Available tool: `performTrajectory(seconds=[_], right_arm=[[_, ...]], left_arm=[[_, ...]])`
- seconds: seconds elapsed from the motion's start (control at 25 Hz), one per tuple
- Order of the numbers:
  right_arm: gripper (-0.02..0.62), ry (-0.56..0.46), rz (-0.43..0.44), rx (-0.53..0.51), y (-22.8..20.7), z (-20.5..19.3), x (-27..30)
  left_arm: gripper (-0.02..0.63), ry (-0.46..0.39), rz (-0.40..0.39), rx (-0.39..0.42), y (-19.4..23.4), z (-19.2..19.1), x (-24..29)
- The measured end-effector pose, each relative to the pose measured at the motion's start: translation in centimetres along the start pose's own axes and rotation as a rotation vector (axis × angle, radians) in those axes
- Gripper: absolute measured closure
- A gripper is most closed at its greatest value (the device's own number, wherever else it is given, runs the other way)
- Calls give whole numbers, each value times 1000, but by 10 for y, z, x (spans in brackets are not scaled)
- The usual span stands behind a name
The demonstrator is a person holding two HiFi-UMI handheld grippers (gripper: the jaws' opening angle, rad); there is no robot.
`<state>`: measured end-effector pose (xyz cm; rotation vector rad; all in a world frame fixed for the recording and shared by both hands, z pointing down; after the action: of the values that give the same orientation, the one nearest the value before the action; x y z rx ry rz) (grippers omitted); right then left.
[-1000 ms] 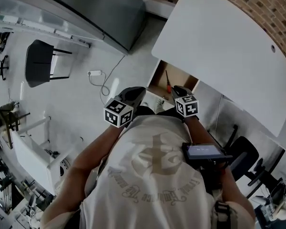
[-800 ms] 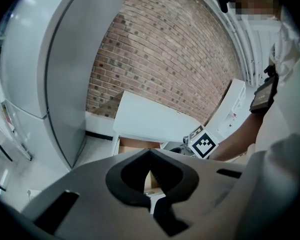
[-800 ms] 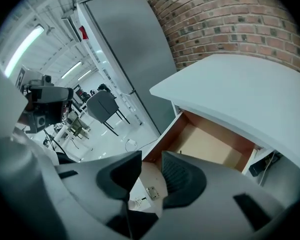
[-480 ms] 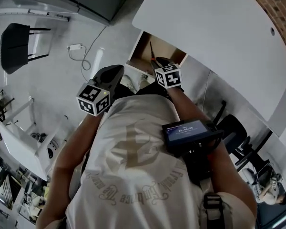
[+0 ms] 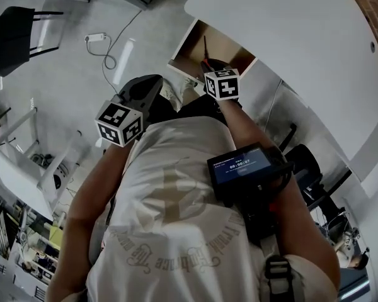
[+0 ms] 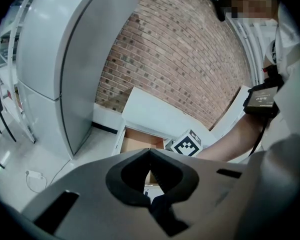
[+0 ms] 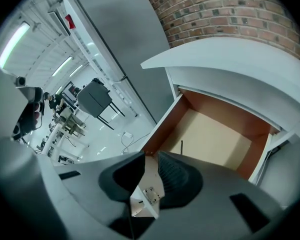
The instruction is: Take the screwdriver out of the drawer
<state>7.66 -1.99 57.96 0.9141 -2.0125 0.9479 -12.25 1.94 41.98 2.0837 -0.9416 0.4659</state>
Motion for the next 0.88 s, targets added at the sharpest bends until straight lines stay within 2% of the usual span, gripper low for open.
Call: performTrajectory(seconds=[0.48,0.88], right_arm=[[502,44,-18,-44,-16,-19,10],[494,91,-2,-70,-35,-31,17]], left_arm=[[584,-22,31,-88,-11,-33,2],[584,-36,47,-120,-31,-49,3]])
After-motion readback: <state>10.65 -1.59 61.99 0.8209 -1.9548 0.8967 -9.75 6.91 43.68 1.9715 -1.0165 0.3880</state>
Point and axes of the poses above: the fingertips, and each gripper's own axes: x forward along the fingers, y to its left, z out of its top, the point moved 7 cm from there along -x, backward along the fingers, and after that the axes turned 5 degrees about -x, right-handed, at the moved point
